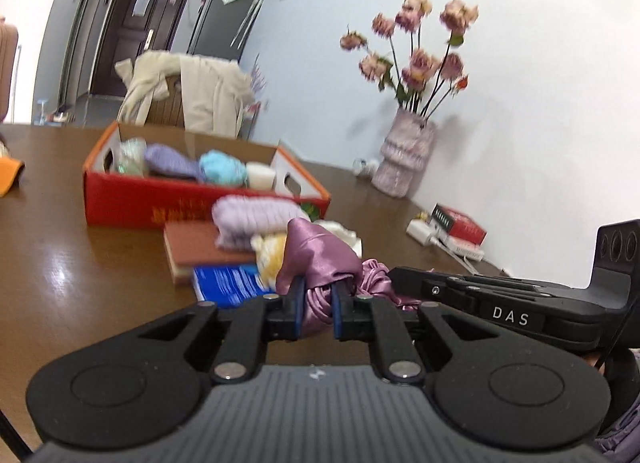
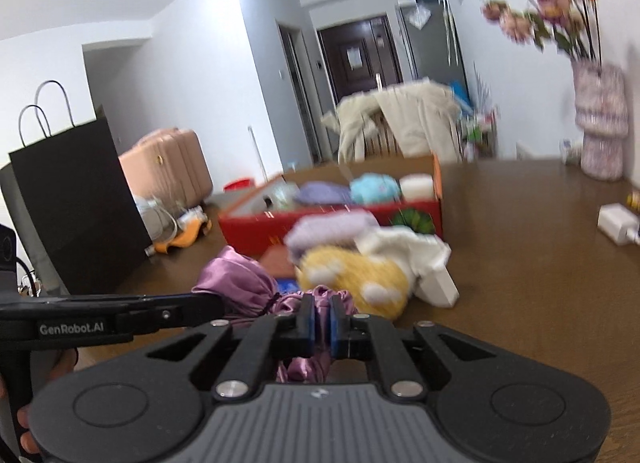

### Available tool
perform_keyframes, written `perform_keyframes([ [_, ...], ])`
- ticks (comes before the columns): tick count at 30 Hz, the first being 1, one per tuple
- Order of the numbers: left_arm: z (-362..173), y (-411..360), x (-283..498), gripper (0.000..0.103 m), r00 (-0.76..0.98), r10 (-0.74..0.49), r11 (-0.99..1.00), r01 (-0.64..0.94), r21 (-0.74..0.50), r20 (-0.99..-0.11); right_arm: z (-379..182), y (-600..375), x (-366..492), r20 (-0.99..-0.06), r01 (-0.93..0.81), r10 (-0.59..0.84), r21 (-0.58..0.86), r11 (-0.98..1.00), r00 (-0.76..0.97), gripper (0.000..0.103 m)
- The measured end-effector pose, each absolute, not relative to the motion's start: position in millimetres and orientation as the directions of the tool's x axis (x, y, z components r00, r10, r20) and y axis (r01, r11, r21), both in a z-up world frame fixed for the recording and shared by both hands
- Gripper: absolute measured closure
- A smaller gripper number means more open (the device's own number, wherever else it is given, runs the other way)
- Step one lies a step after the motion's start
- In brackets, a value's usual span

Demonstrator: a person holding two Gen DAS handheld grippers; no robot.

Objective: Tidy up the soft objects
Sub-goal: 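Close both tools together on the pink satin bow, then carry the pink bow into the box and open both tools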

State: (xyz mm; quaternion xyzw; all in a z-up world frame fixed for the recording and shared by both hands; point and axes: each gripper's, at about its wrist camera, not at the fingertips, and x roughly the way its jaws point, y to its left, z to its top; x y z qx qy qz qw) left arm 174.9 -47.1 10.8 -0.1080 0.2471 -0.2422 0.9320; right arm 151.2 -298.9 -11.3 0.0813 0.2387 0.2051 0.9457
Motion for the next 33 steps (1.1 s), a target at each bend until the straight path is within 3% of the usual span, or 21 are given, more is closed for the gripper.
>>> perform_keyframes([
  [7,48.0,-10.5,222.2,0.089,0.793,-0.509,0.852,0.410,-0.325,-0.334,26.7,-260.6,171.0,-0.359,-0.358,0.401,0.183,0.916,0.843,0.097],
  [12,54.9,18.7,303.7,0.089,0.795,-0.470,0.865,0.327,-0.381,-0.383,53.9,-233.6,242.7,-0.355,-0.401,0.442,0.186,0.897,0.824,0.097],
  [17,34.2,40.9,398.2,0.089,0.761,-0.403,0.895,0.213,-0.391,-0.508,50.7,-201.4,355.3,-0.462,-0.426,0.488,0.239,0.873,0.741,0.097],
  [22,7.1,38.9,457.1,0.087,0.738,-0.287,0.952,0.151,-0.265,-0.611,15.3,-170.9,459.4,-0.616,-0.355,0.461,0.296,0.887,0.638,0.097],
  [23,3.0,38.6,462.3,0.086,0.744,-0.266,0.960,0.145,-0.241,-0.613,8.0,-164.8,472.9,-0.639,-0.342,0.452,0.298,0.891,0.622,0.096],
  [24,-0.4,40.0,466.9,0.077,0.749,-0.252,0.964,0.138,-0.228,-0.613,0.6,-157.8,486.2,-0.663,-0.333,0.437,0.287,0.898,0.607,0.096],
  [26,-1.6,41.1,469.6,0.063,0.756,-0.250,0.964,0.134,-0.231,-0.605,-13.8,-145.2,503.6,-0.698,-0.305,0.402,0.267,0.914,0.593,0.085],
  [33,17.7,38.3,453.3,0.063,0.793,-0.238,0.969,0.152,-0.195,-0.562,-15.1,-132.9,508.0,-0.700,-0.320,0.384,0.228,0.919,0.603,0.073],
])
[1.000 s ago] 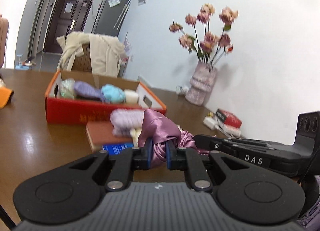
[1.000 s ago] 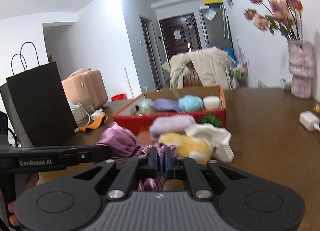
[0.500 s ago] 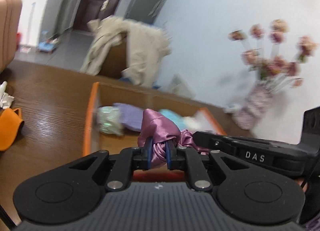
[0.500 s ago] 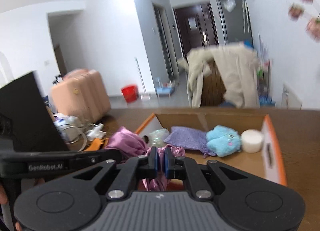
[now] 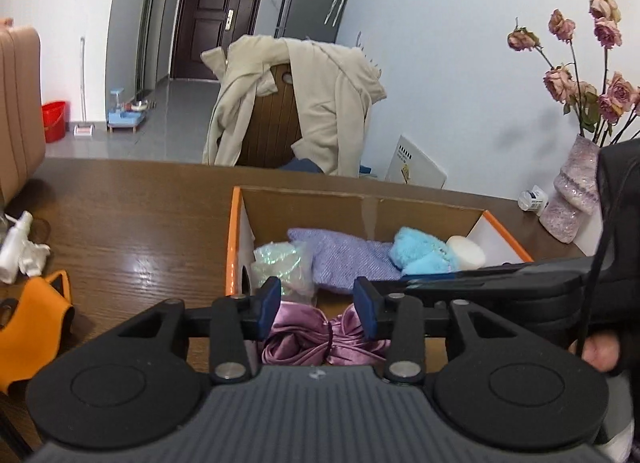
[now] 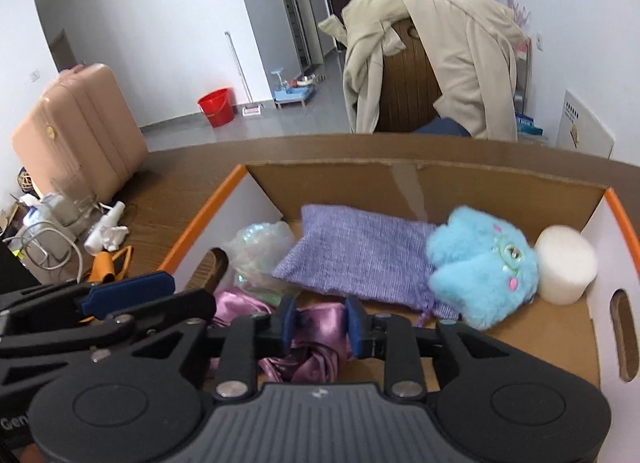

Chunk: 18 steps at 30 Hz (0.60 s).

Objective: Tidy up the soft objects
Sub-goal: 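Carry the pink bow into the box and open both tools, then move both tools back over the pile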

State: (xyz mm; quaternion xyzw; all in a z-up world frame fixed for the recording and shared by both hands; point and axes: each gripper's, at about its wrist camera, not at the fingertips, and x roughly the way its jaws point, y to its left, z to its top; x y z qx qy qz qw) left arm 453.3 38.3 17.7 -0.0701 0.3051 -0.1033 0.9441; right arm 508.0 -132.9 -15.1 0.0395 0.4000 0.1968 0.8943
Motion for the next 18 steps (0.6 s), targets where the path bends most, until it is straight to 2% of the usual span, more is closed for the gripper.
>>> perform_keyframes([
  [4,40.2,33.7,430.0,0.062,0.817,-0.225,0.973,0.159,-0.167,-0.531,9.9,-150.3,492.7,-0.662,-0.323,0.385,0.221,0.920,0.643,0.060],
  [7,60.6,29.7,400.5,0.057,0.838,-0.216,0.976,0.165,-0.145,-0.501,37.7,-169.7,468.6,-0.616,-0.338,0.401,0.223,0.914,0.678,0.054],
  [10,81.7,25.5,361.3,0.048,0.866,-0.200,0.980,0.166,-0.113,-0.457,66.9,-195.7,429.9,-0.562,-0.357,0.407,0.204,0.912,0.720,0.046],
  [14,102.3,18.8,300.6,0.030,0.907,-0.153,0.988,0.134,-0.076,-0.391,94.4,-230.6,371.6,-0.497,-0.378,0.399,0.149,0.914,0.771,0.037],
  [16,107.5,14.7,272.4,0.027,0.923,-0.126,0.992,0.113,-0.057,-0.364,103.9,-249.0,339.7,-0.463,-0.376,0.384,0.115,0.920,0.799,0.033],
  [18,109.4,10.1,244.2,0.019,0.939,-0.100,0.995,0.091,-0.042,-0.330,109.8,-263.2,313.4,-0.437,-0.365,0.366,0.089,0.927,0.821,0.032],
])
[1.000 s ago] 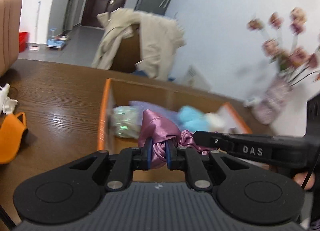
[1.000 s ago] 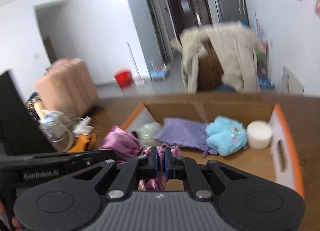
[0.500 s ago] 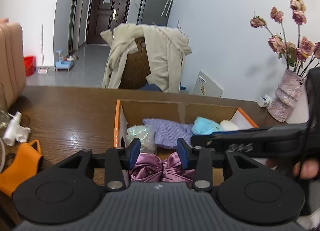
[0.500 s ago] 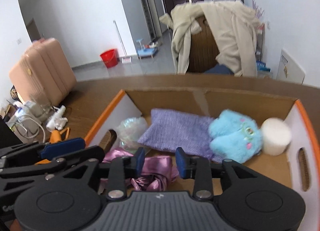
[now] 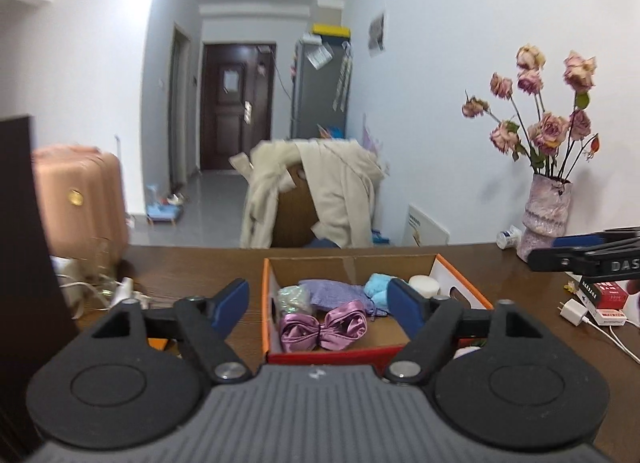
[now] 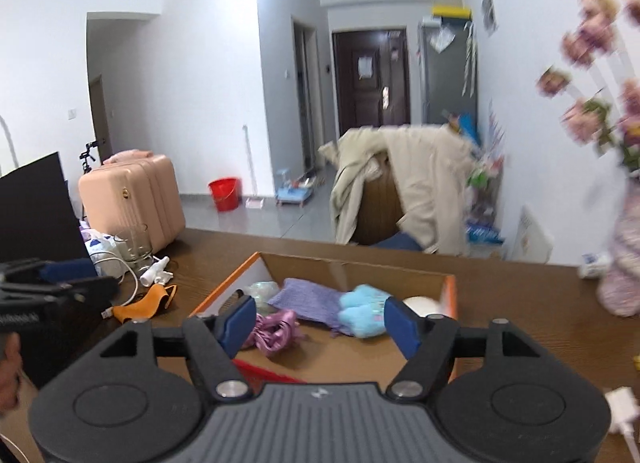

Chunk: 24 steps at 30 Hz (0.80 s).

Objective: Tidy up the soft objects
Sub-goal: 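Move both tools back over the pile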

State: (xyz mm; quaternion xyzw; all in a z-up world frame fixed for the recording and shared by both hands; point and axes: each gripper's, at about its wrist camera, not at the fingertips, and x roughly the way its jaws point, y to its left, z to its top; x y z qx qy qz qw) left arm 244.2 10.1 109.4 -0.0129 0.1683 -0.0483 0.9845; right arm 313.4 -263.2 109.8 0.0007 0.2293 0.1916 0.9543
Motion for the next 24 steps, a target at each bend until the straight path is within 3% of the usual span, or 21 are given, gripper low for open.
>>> perform_keyframes([
  [6,94.4,-10.9,161.9,0.017,0.963,-0.062,0.998,0.059,-0.018,-0.261,106.6,-295.4,240.6,-0.376,-0.359,0.353,0.056,0.931,0.856,0.025],
  [15,47.2,-32.4,69.4,0.009,0.978,-0.014,0.999,0.003,-0.052,-0.208,57.4,-305.1,121.2,-0.292,-0.373,0.358,0.006,0.928,0.887,0.019],
  [21,33.8,-37.1,50.7,0.007,0.976,-0.034,0.999,0.027,-0.037,-0.217,23.4,-315.0,59.6,-0.248,-0.358,0.362,0.064,0.932,0.899,0.017],
  [24,32.1,-36.6,58.1,0.007,0.974,-0.046,0.998,0.035,-0.053,-0.223,11.4,-318.2,55.5,-0.276,-0.349,0.361,0.094,0.933,0.891,0.017],
])
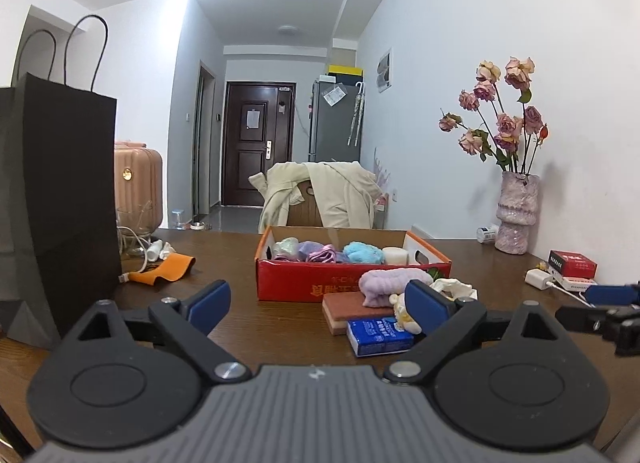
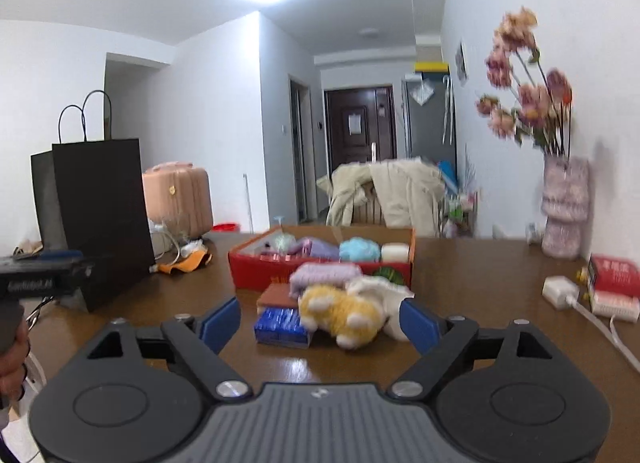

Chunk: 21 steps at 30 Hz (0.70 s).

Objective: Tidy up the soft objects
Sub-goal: 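Move both tools back over the pile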

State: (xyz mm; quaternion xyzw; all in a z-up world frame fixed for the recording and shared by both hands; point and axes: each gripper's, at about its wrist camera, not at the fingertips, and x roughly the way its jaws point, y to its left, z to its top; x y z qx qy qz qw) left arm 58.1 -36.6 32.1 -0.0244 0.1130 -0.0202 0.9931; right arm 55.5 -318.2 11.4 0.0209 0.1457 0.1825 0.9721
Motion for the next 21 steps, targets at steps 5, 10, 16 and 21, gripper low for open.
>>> perform_keyframes([
  [5,21.5,-39.2,75.9,0.007,0.962,-0.053,0.997,0.037,-0.062,-0.266,2.9,-322.8,69.7,-0.304,-0.308,0.327,0.108,0.945,0.895,0.017],
  [10,10.8,-40.5,100.4,0.008,0.947,-0.059,0.997,0.041,-0.064,-0.316,-6.3,-322.2,91.8,-0.338,-0.315,0.340,0.128,0.940,0.878,0.018],
  [16,3.9,-44.8,143.0,0.017,0.919,-0.081,0.996,0.057,-0.074,-0.385,-16.7,-315.3,126.0,-0.397,-0.332,0.363,0.149,0.932,0.843,0.027],
  [21,1.5,-54.6,185.2,0.020,0.903,-0.123,0.992,0.097,-0.082,-0.412,-18.4,-319.7,164.4,-0.425,-0.292,0.337,0.171,0.941,0.840,0.031],
])
